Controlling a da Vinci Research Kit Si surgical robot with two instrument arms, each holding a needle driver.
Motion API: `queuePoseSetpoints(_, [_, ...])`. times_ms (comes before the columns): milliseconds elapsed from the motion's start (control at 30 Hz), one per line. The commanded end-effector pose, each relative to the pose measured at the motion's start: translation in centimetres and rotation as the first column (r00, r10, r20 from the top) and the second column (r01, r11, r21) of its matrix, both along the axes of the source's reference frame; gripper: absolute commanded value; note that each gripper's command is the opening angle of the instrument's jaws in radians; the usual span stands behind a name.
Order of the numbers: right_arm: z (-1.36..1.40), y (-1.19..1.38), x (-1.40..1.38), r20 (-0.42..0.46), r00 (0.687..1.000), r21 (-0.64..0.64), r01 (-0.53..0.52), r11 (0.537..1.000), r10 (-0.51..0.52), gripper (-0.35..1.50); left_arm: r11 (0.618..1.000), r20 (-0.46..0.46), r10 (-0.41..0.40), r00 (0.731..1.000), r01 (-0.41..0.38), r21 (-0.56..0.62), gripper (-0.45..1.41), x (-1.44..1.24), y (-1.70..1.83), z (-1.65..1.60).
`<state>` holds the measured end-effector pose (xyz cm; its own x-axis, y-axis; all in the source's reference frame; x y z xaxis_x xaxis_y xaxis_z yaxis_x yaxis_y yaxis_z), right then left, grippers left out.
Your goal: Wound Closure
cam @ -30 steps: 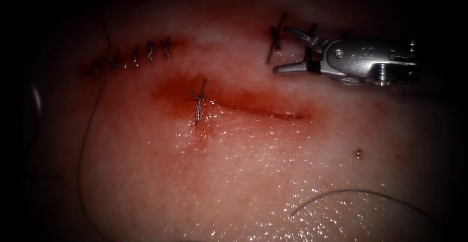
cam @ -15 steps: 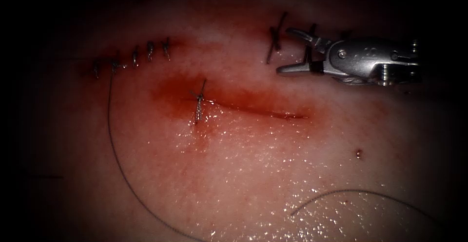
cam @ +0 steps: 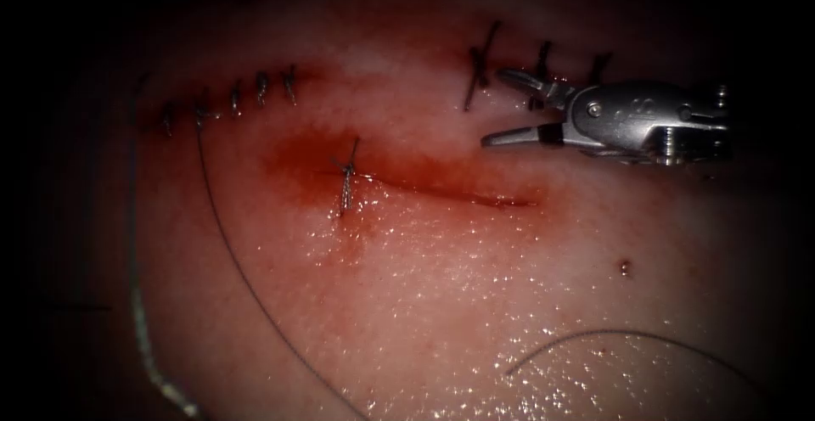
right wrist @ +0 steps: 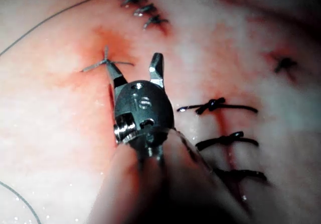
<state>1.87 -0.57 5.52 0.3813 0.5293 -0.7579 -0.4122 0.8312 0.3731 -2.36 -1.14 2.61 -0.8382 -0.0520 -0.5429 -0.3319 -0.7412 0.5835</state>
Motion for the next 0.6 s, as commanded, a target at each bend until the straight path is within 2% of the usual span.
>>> queuePoseSetpoints(33, [-0.06,-0.03,0.06,-0.013,1.000,0.020,-0.009,1.000,0.009,0.74,1.000,-0.008,-0.010,1.000,0.010,0.003,-0.45,-0.13,-0.01,0.17])
queuePoseSetpoints(133, [-0.18,-0.05,0.07,-0.032,0.998,0.095,-0.045,0.994,0.048,0.61,0.999,-0.024,-0.032,0.999,0.032,-0.002,-0.45,-0.38,0.13,0.55])
queuePoseSetpoints(167, [-0.24,-0.07,0.08,-0.024,0.997,0.130,-0.073,0.989,0.077,0.54,0.999,-0.034,-0.038,0.999,0.038,0.002,-0.45,-0.47,0.23,0.77])
queuePoseSetpoints(300, [-0.36,-0.11,0.09,0.032,0.986,0.233,-0.167,0.958,0.164,0.47,0.999,-0.046,-0.054,0.997,0.055,0.003,-0.45,-0.56,0.46,1.16])
queuePoseSetpoints(367, [-0.40,-0.14,0.08,0.040,0.977,0.286,-0.212,0.935,0.209,0.39,0.998,-0.047,-0.059,0.997,0.059,0.002,-0.45,-0.56,0.58,1.34])
queuePoseSetpoints(433, [-0.46,-0.21,0.08,0.056,0.966,0.374,-0.255,0.892,0.253,0.27,0.997,-0.058,-0.073,0.996,0.074,0.000,-0.45,-0.52,0.79,1.69])
queuePoseSetpoints(500, [-0.49,-0.25,0.07,0.068,0.961,0.402,-0.271,0.875,0.266,0.19,0.997,-0.062,-0.083,0.995,0.082,-0.007,-0.45,-0.45,0.93,1.94])
queuePoseSetpoints(600, [-0.51,-0.27,0.09,0.075,0.956,0.429,-0.288,0.856,0.284,0.19,0.994,-0.073,-0.105,0.992,0.103,-0.024,-0.45,-0.36,1.10,2.29])
